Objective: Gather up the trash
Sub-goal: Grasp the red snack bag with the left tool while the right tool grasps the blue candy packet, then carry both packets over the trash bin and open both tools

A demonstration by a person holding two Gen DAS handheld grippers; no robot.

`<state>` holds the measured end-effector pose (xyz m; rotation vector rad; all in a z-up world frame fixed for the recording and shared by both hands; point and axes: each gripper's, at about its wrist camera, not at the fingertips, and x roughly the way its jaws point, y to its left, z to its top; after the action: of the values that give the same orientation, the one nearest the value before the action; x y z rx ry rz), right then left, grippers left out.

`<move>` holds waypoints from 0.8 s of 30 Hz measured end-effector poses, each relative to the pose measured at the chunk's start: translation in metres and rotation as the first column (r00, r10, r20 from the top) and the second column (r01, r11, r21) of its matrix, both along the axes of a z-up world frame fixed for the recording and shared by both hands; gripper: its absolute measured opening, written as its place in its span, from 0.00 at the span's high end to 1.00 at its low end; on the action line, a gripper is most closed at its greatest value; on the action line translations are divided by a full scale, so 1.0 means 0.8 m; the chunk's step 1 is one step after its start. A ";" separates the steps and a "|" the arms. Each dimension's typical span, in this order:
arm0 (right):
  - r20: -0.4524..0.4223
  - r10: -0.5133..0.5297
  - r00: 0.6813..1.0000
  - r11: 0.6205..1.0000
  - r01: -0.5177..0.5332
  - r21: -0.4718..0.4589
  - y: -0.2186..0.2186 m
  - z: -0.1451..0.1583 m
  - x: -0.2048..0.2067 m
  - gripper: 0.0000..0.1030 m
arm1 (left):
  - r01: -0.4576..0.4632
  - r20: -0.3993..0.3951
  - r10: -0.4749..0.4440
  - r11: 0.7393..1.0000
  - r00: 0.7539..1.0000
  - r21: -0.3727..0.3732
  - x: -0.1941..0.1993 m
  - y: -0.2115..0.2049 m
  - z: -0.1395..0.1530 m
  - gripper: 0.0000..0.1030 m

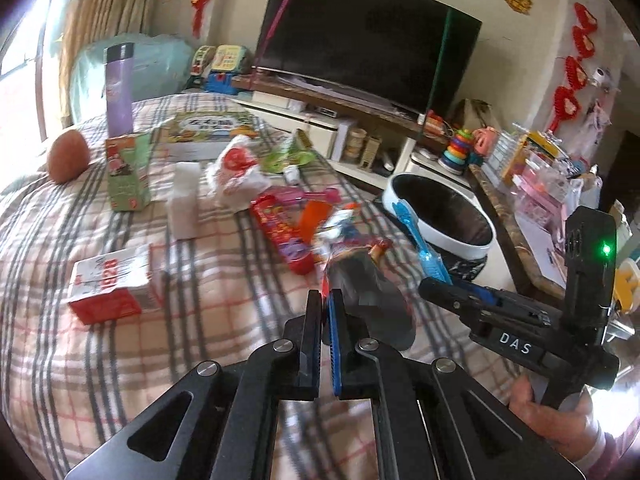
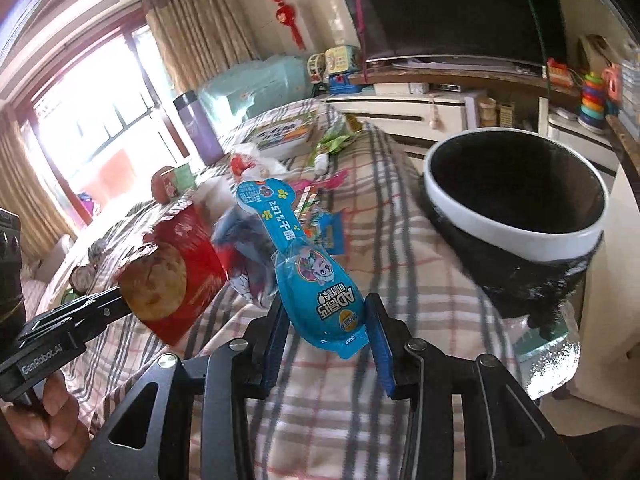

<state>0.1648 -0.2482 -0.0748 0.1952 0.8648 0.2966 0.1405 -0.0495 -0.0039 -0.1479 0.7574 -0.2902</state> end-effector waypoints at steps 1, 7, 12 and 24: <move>0.000 -0.007 1.000 1.000 0.007 0.001 -0.003 0.000 0.000 0.63 | 0.007 0.000 -0.007 1.000 1.000 -0.002 0.002 -0.003 0.000 0.98; -0.002 -0.044 0.999 0.999 0.044 0.013 -0.026 0.000 0.000 0.63 | 0.045 -0.001 -0.045 0.999 0.999 0.015 0.015 -0.025 -0.003 0.98; -0.011 -0.071 0.997 0.997 0.071 0.028 -0.044 -0.003 -0.003 0.64 | 0.053 -0.011 -0.053 0.998 0.999 0.036 0.016 -0.032 -0.007 0.98; -0.031 -0.067 0.997 0.997 0.068 0.041 -0.042 -0.011 -0.008 0.64 | -0.007 -0.106 0.015 0.997 0.994 0.076 0.017 -0.017 -0.043 0.63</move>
<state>0.1586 -0.2821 -0.0833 0.2681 0.8798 0.2491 0.1542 -0.0628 -0.0382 -0.0964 0.8725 -0.2436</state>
